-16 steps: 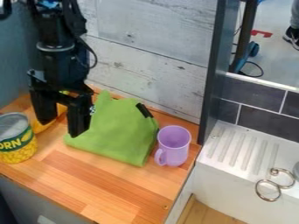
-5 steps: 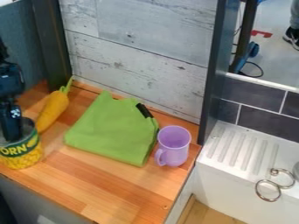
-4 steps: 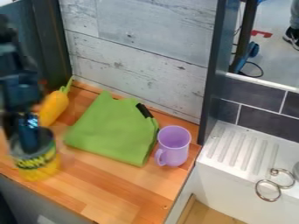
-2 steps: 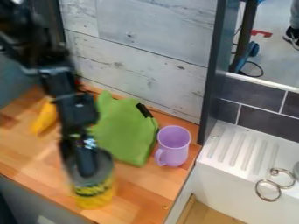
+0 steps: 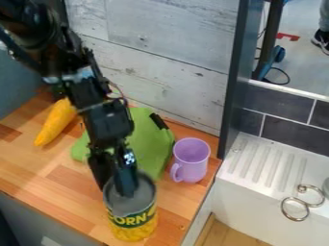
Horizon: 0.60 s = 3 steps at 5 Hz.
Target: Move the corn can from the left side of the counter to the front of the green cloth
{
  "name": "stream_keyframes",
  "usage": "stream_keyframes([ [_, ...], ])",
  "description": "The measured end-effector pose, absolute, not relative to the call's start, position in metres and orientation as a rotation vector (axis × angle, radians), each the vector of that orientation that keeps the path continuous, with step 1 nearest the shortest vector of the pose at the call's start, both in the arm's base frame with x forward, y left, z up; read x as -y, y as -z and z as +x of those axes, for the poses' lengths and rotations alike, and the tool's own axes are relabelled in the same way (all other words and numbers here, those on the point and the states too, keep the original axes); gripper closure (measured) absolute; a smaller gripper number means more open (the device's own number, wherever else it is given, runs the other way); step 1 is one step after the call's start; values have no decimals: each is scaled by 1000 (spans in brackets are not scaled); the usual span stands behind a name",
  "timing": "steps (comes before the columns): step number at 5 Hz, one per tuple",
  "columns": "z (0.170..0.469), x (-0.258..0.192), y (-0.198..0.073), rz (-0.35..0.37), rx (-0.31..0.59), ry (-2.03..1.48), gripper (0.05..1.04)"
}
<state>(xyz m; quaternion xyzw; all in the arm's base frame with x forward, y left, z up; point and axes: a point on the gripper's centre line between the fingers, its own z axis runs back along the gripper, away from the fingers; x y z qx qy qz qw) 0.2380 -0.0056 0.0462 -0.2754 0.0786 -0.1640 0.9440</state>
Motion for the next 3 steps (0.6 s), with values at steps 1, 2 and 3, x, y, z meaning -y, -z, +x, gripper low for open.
stream_keyframes([
  [1, 239, -9, -69, -430, -146, 262, 83],
  [2, 245, -20, -113, -244, -55, 202, 83],
  [3, 240, -42, -140, -56, -33, 83, 83],
])
